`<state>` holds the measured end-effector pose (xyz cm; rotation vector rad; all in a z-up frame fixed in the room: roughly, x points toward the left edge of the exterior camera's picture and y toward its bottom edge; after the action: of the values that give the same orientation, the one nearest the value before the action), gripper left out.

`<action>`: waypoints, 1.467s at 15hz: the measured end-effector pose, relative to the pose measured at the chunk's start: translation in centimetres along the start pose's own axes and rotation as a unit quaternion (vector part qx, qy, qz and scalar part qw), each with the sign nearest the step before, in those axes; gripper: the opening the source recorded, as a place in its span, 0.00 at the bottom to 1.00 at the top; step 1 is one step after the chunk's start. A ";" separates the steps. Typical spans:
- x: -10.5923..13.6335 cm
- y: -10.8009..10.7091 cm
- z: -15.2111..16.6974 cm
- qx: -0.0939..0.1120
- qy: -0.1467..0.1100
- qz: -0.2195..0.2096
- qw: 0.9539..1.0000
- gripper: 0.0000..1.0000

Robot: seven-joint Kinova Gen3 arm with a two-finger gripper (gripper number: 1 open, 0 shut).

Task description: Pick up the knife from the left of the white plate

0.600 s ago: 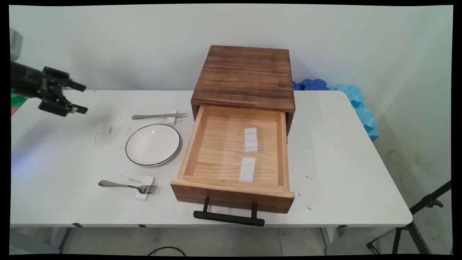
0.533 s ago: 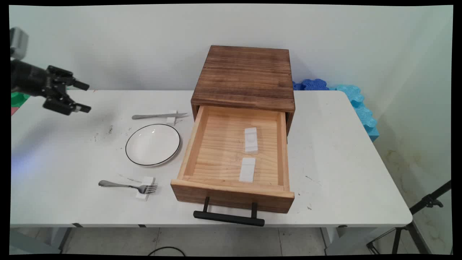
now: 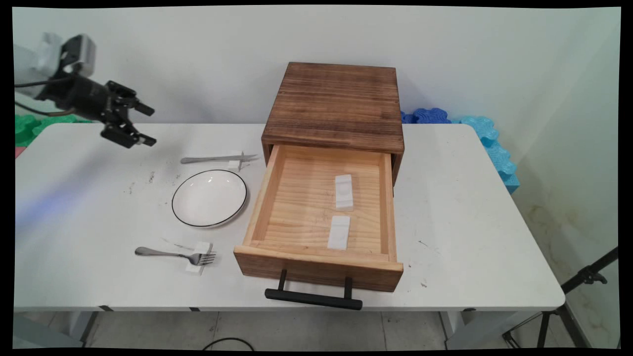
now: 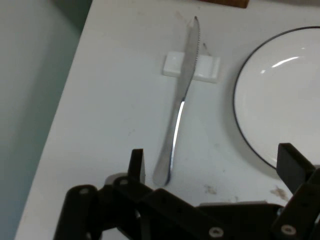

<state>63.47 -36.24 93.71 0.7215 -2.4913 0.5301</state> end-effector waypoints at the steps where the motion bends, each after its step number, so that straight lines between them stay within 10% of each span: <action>1: 0.6 -0.5 0.8 0.000 -0.008 0.008 1.000 1.00; 22: 7.3 -5.5 15.4 -0.051 -0.119 0.133 0.983 1.00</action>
<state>55.94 -50.78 86.55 0.4345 -2.8383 0.4256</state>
